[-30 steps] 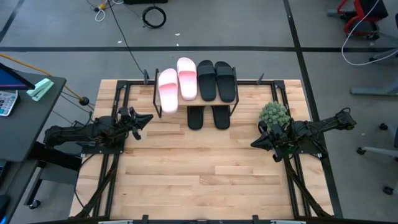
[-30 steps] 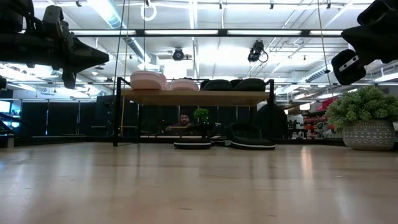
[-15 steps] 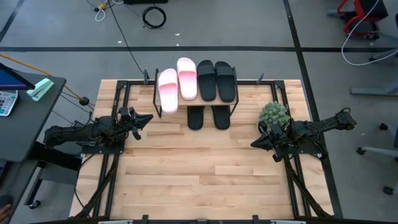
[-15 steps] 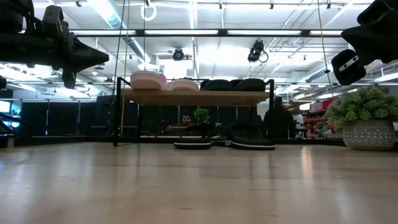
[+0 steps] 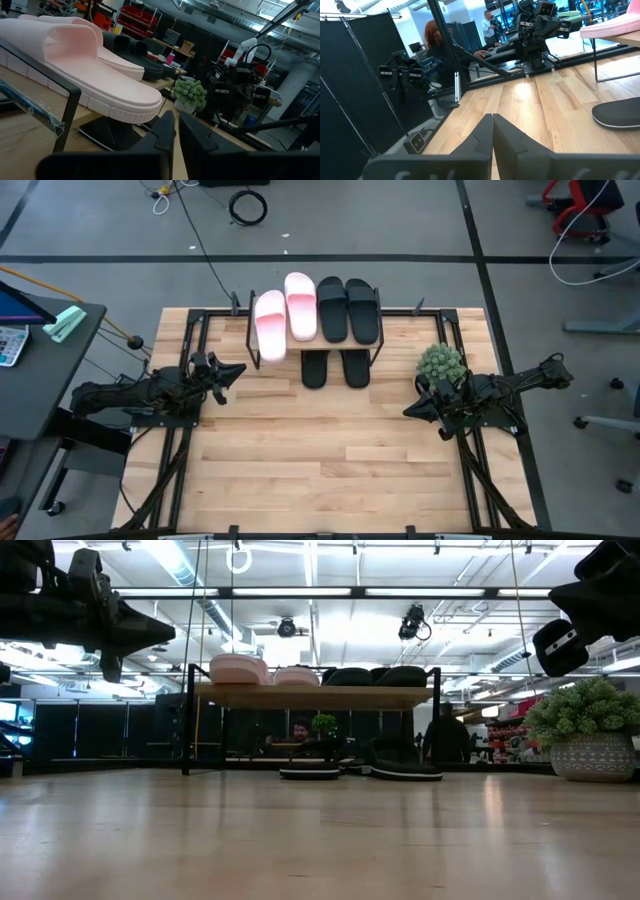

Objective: Pick and place slides into the shelf
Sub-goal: Return to home position

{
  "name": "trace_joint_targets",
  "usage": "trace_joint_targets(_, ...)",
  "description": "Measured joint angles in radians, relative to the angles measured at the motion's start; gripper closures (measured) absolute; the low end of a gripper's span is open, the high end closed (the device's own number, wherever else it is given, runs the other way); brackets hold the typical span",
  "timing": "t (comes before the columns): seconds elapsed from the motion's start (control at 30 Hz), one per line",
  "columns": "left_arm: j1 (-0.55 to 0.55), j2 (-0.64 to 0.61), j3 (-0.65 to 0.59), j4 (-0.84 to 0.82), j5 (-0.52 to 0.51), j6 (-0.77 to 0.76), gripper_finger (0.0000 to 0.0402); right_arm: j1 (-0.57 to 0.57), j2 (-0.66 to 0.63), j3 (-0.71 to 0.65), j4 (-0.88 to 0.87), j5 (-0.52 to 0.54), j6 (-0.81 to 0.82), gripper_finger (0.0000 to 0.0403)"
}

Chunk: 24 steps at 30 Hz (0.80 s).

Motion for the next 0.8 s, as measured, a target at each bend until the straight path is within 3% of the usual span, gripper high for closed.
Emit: trace_joint_targets(0.8, 0.000, 0.000, 0.000, 0.000, 0.000, -0.001, 0.0372, 0.000, 0.000, 0.000, 0.000, 0.000, 0.000, 0.0389)
